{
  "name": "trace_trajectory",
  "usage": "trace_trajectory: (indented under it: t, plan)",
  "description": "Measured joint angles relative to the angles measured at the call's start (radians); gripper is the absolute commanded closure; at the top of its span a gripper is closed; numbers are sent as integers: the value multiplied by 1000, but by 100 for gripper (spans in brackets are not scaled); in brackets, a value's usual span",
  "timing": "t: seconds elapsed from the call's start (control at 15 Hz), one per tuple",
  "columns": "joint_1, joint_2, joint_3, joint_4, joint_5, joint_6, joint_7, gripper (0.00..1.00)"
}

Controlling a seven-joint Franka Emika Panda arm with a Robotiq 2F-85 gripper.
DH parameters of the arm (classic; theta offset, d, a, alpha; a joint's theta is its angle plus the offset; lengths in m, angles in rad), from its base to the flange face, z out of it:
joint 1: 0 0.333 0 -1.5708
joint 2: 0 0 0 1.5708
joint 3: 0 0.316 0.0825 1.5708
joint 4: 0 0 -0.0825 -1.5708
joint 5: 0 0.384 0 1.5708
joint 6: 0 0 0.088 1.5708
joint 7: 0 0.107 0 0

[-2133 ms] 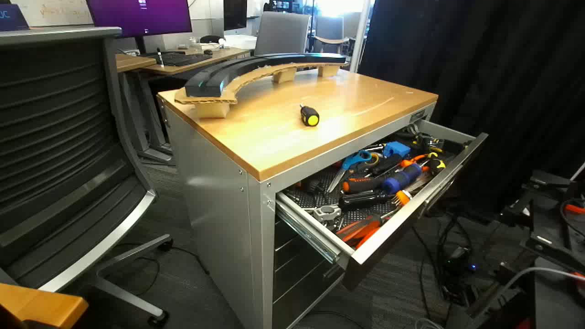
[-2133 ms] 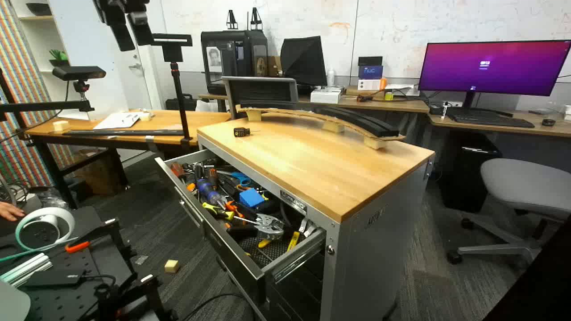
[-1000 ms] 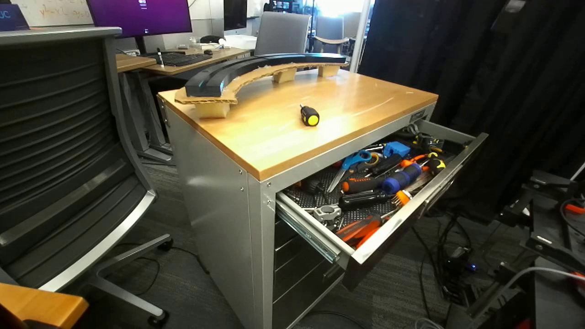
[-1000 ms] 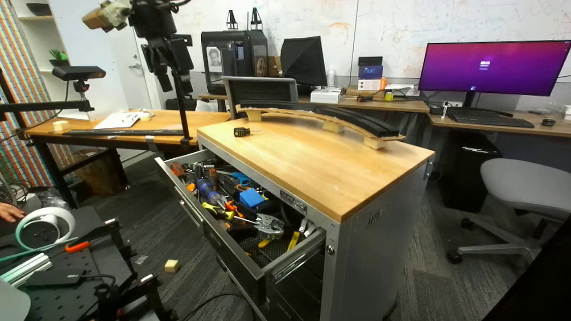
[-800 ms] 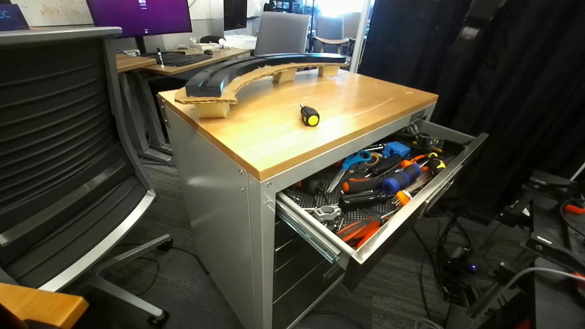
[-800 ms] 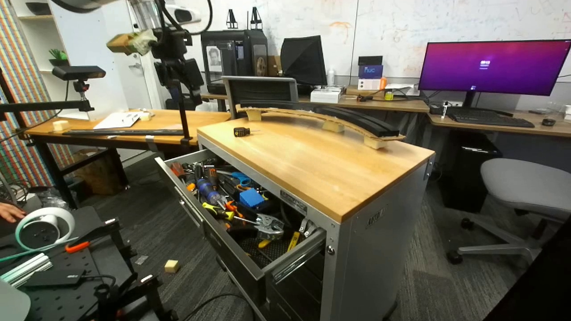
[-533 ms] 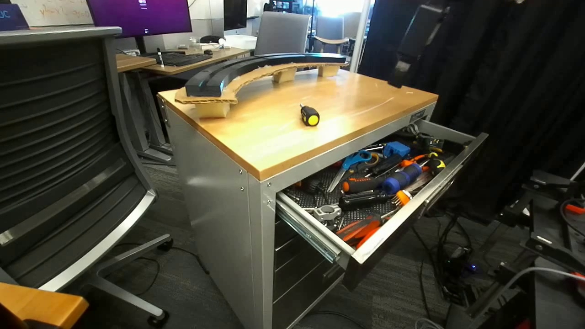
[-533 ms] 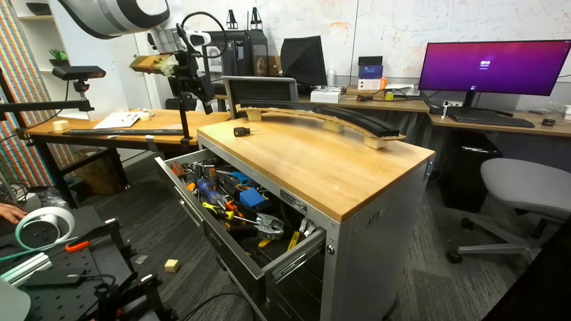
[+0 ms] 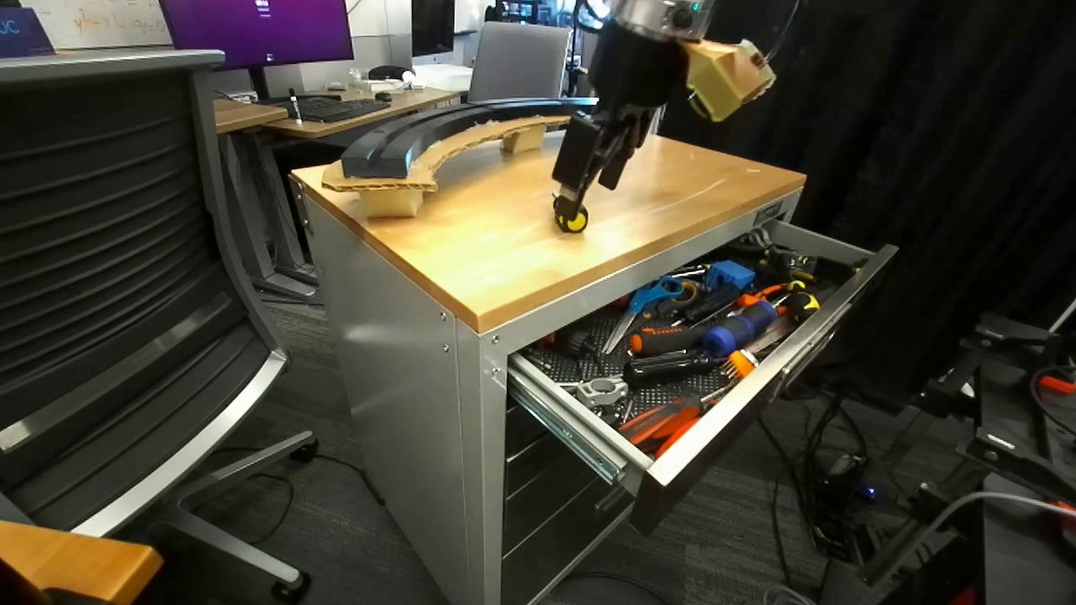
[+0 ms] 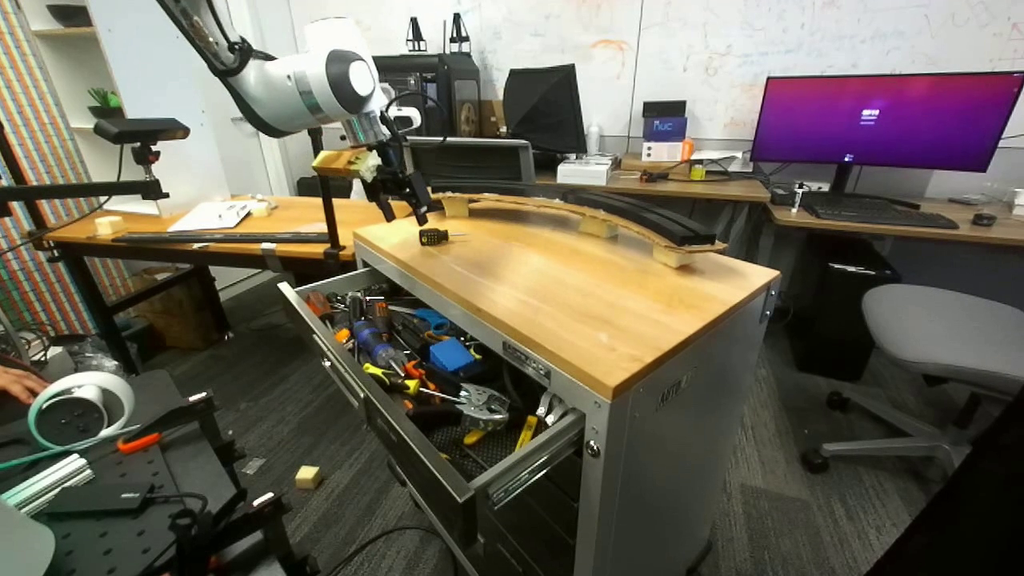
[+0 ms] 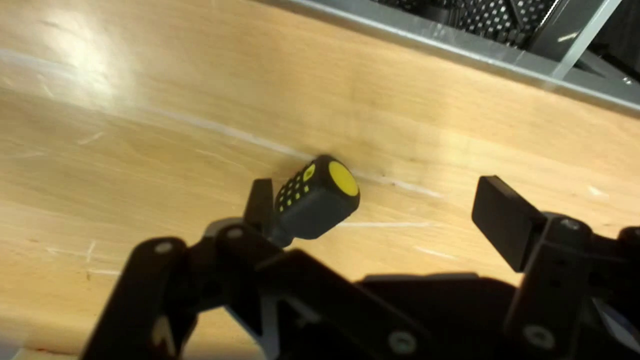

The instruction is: Put the screwdriver in the topmost drawer and then close the drawer

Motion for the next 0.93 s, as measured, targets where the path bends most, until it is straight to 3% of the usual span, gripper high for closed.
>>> trace_trajectory:
  t: [0.07,0.2,0.67,0.93]
  plan:
    - [21,40,-22,40,0,0,3,25]
    - [60,102,-65,107,0,0,12,32]
    - [137,140,-209,169,0,-1,106,87]
    - [139,139,-225,163,0,1,160,85]
